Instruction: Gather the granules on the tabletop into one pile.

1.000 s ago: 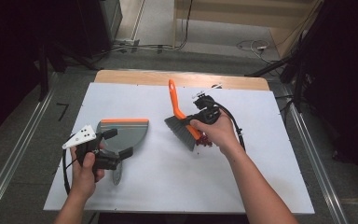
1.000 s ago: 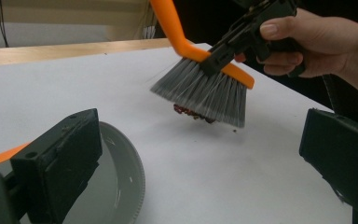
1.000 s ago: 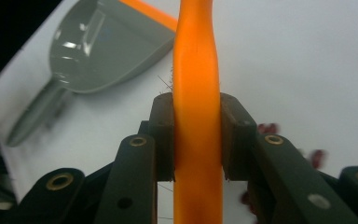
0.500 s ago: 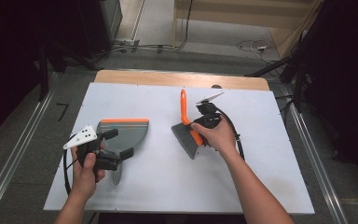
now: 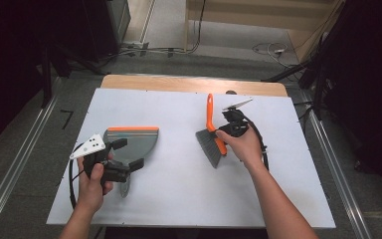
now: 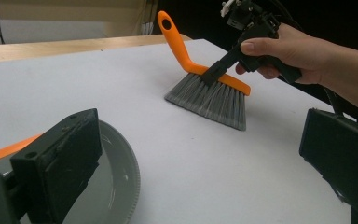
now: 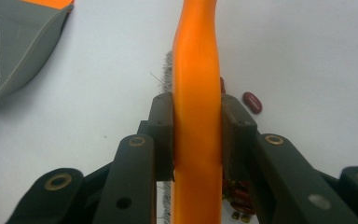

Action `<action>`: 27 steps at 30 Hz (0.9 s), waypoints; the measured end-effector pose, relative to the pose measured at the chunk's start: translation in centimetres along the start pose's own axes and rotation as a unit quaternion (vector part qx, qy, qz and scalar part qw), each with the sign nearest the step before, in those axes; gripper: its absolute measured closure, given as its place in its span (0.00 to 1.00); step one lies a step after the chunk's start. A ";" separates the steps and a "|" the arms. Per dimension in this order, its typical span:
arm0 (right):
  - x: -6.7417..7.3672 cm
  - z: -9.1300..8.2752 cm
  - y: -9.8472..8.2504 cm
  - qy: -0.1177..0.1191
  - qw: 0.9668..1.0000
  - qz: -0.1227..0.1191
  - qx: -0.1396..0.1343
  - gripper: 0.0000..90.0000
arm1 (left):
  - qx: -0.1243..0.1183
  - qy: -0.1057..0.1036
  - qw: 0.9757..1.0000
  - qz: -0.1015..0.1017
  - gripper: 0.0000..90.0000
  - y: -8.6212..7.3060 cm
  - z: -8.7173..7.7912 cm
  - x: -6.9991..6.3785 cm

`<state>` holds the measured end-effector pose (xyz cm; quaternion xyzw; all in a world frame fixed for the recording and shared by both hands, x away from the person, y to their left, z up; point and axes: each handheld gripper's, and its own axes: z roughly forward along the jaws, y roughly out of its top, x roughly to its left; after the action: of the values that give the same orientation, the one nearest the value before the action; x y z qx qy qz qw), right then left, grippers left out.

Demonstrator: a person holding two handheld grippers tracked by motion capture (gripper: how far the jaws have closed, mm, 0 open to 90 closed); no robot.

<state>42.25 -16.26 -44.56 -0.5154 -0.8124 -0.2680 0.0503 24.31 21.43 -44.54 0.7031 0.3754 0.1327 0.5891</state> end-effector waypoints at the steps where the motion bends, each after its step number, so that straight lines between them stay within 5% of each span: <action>1: -0.1 -0.1 0.0 -0.004 1.000 0.001 -0.001 0.76 | 0.000 0.000 1.000 0.000 0.00 0.0 0.0 0.0; 6: 0.0 -0.9 -0.3 0.014 1.000 -0.012 -0.015 0.76 | 0.001 0.001 1.000 0.000 0.00 0.0 0.0 0.0; 10: 0.5 -2.2 -0.4 0.035 0.998 -0.045 -0.033 0.76 | 0.002 0.001 1.000 0.000 0.00 0.0 0.0 0.0; 16: 0.5 -4.4 -0.9 0.043 0.990 -0.132 -0.030 0.76 | 0.000 0.001 1.000 -0.001 0.00 0.0 -0.1 0.0; 21: 1.7 -5.0 -2.5 0.042 0.972 -0.229 0.015 0.76 | -0.002 0.002 1.000 -0.003 0.00 0.0 -0.1 0.1; 27: 3.3 -2.6 -4.3 0.036 0.948 -0.309 0.068 0.76 | 0.000 0.001 1.000 -0.001 0.00 0.1 0.0 0.1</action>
<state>36.50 -16.28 -42.79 -0.2248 -0.9457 -0.2331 0.0295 24.36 21.49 -44.50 0.7023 0.3771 0.1332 0.5889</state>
